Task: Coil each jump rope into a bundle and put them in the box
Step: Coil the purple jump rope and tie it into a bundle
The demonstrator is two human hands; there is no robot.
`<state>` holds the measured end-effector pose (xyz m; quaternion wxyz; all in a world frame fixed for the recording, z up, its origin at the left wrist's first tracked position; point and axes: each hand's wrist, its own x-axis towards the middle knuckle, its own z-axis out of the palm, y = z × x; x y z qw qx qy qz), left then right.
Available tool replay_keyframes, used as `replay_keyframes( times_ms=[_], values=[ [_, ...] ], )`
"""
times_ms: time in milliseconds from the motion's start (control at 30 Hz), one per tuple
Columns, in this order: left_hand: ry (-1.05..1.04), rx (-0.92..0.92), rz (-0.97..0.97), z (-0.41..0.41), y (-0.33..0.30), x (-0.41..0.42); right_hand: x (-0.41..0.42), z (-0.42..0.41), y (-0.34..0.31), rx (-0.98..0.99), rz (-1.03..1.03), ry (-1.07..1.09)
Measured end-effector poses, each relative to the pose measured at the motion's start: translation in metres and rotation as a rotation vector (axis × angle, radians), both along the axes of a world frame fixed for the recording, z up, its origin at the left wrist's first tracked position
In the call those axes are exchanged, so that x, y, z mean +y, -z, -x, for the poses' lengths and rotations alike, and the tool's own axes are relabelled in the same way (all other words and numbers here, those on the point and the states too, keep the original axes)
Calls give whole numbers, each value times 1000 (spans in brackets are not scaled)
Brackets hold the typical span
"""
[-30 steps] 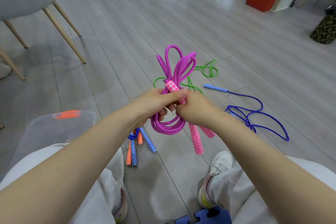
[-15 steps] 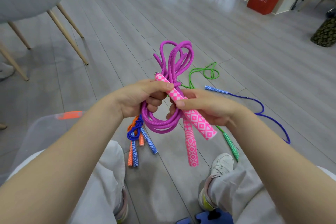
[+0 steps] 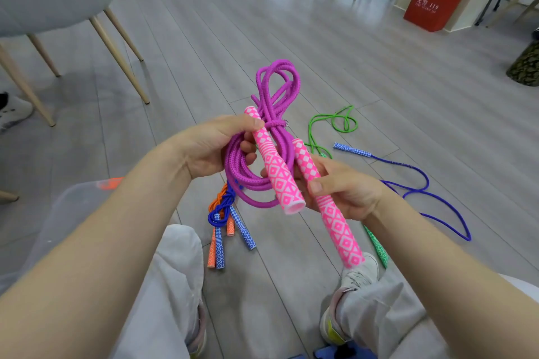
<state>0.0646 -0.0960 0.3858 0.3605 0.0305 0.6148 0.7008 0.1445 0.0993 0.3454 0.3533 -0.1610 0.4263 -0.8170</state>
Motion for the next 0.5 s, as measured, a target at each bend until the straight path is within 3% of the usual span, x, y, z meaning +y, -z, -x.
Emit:
replay_keyframes(
  times_ms=[500],
  values=[
    [-118,32,-35,5,3,1,-12,-9,-12,230,-345,159]
  ],
)
